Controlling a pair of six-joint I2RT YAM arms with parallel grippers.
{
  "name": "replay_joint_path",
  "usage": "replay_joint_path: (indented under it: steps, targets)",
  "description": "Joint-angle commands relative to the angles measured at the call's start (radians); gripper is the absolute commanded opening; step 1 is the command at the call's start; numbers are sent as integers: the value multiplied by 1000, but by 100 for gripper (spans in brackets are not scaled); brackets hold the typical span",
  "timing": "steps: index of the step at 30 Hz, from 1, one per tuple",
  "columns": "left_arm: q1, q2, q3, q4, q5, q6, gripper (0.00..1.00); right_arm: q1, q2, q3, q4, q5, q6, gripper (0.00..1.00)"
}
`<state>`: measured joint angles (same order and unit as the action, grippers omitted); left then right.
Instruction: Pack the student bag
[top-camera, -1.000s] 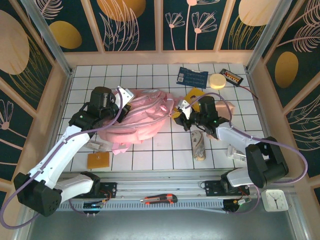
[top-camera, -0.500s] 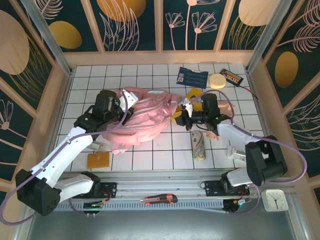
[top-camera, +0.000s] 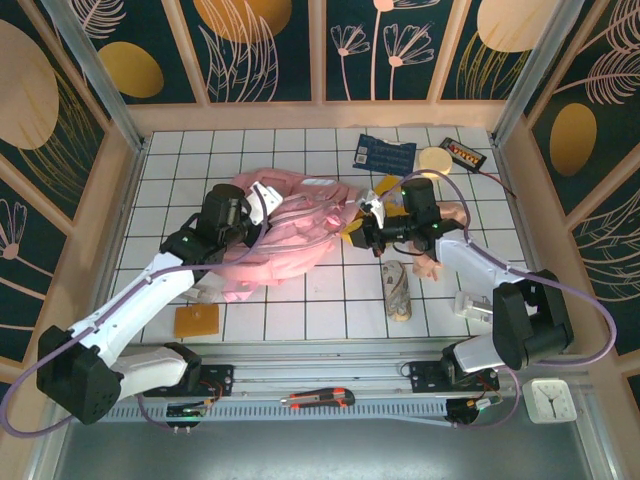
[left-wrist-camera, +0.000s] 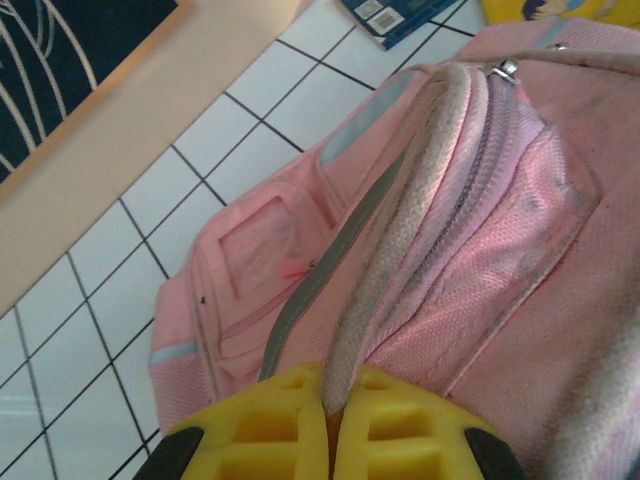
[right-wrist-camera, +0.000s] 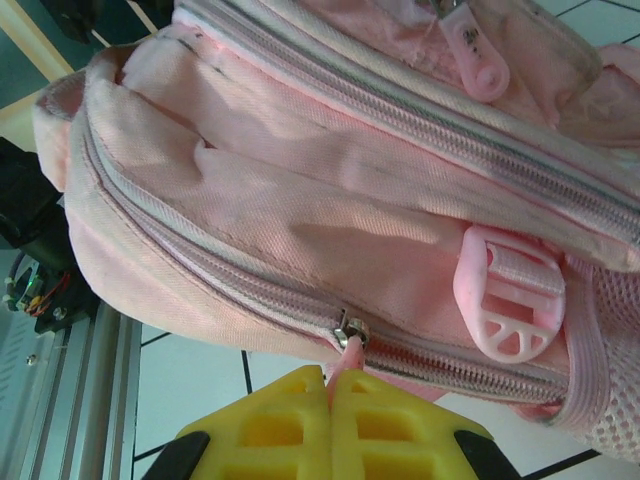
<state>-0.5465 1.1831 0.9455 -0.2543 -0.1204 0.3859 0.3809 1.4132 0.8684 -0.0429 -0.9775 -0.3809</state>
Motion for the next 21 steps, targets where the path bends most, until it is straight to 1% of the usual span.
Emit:
replay_joint_path:
  steps: [1, 6, 11, 13, 14, 17, 21]
  targets:
    - [-11, 36, 18, 80, -170, -8, 0, 23, -32, 62, -64, -170, -23, 0]
    - [-32, 46, 19, 94, -245, -12, 0, 35, -44, 93, -111, -145, -23, 0]
    - [-41, 43, 19, 99, -271, -26, 0, 59, -42, 95, -90, -122, 27, 0]
    - [-40, 34, 16, 104, -286, -27, 0, 60, -47, 76, -60, -116, 62, 0]
    - [-41, 27, 18, 102, -277, -25, 0, 62, -54, 64, -35, -120, 85, 0]
    - [-40, 16, 21, 93, -263, -25, 0, 70, -74, 18, 87, -144, 196, 0]
    - [-41, -5, 10, 109, -275, -5, 0, 70, -78, -18, 146, -145, 259, 0]
